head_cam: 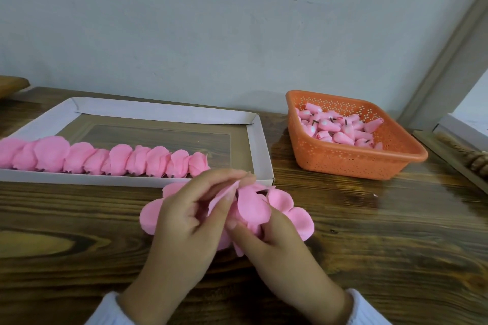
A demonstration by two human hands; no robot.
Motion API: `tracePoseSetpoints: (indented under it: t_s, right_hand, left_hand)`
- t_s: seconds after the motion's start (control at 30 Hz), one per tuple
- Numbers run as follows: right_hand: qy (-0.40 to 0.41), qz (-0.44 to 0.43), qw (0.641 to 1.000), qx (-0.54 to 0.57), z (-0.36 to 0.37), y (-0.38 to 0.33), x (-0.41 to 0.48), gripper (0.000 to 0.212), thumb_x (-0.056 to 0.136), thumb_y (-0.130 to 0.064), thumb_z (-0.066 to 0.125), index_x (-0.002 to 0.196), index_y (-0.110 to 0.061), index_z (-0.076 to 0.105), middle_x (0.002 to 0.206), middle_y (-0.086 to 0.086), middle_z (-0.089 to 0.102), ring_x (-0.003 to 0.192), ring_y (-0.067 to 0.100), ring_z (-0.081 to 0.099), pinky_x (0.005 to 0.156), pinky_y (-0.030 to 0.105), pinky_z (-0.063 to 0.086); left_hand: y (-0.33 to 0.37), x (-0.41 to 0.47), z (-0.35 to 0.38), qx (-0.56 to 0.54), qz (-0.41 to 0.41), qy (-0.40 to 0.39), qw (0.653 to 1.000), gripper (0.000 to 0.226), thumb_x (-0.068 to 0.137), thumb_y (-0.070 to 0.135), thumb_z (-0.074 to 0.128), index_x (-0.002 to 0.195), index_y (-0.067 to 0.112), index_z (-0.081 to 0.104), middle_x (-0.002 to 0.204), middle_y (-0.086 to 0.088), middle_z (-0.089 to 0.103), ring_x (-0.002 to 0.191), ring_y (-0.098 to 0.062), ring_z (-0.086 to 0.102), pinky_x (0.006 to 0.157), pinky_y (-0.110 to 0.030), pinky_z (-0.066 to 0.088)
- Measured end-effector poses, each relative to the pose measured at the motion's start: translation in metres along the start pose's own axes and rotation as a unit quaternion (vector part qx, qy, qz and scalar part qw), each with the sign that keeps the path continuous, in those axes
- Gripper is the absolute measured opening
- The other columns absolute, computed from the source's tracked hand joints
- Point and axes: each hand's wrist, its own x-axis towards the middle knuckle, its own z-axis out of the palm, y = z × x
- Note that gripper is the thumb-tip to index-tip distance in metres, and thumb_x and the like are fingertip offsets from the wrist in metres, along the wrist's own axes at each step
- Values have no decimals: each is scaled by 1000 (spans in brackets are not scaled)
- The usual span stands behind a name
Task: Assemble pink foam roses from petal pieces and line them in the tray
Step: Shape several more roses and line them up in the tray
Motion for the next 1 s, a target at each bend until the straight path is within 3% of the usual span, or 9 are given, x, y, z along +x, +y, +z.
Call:
tracePoseSetpoints:
  t_s: [0.07,0.2,0.37,0.47,0.6,0.7,0.8,0.9,1.0]
  right_hand:
    - [-7,3,1000,-8,0,-2,-1,30,95,-31,59,65,-30,53,57,-4,55,56,8,53,61,31,46]
    - [4,-33,998,44,0,-6,0,27,92,-25,56,76,-47,57,67,-21,60,69,-2,57,68,13,43]
    - [28,56,998,2,-1,5,-1,10,72,-35,48,69,-39,57,68,-15,54,67,-1,53,68,30,49]
    - [32,87,993,67,-1,8,-2,24,70,-28,53,89,-42,52,79,-22,57,70,-16,57,69,8,48]
    - [8,95,992,87,-1,7,-6,35,67,-27,58,99,-38,49,86,-23,59,77,-24,56,71,1,45]
    - [32,120,990,72,-1,7,-9,42,64,-32,58,102,-37,43,88,-23,53,75,-32,49,67,-4,41]
    - [40,127,989,56,-2,6,-8,43,61,-35,61,101,-39,44,87,-26,55,73,-33,47,67,-5,40]
    - [4,58,998,-18,-7,4,-2,27,70,-23,72,77,-40,51,71,-42,58,69,-29,51,62,-5,38]
    - [1,51,999,-12,-18,5,7,42,75,-5,65,102,-36,57,93,-29,63,81,-10,61,66,8,46]
  left_hand:
    - [0,0,1,6,4,5,1000,19,88,8,57,99,22,66,97,17,73,98,0,66,83,-7,44]
    - [-1,-4,-1,-40,3,-33,999,20,88,22,57,107,19,64,105,12,72,104,-7,66,88,-13,47]
    - [0,-7,-3,-112,-32,-79,990,43,96,52,37,128,31,56,129,12,61,125,-9,53,101,-18,40]
    - [-1,-3,0,-142,-59,-7,988,27,94,39,49,116,34,63,116,12,69,117,-7,59,96,-19,43]
    - [-2,-3,3,-92,-72,22,993,14,83,18,73,96,17,67,90,8,75,88,-3,69,76,-7,47]
    - [0,-3,4,-113,-99,2,989,19,74,16,65,92,10,68,85,6,76,84,-5,71,74,-8,49]
    - [0,-2,4,-106,-103,-20,989,21,76,17,61,95,11,69,85,7,76,88,-5,70,77,-8,48]
    - [-1,-3,3,-72,-88,10,993,21,79,18,58,97,14,69,88,9,76,91,-3,69,80,-7,47]
    - [-5,-3,0,2,-56,41,998,20,87,17,60,102,10,69,94,10,75,98,0,66,85,-7,45]
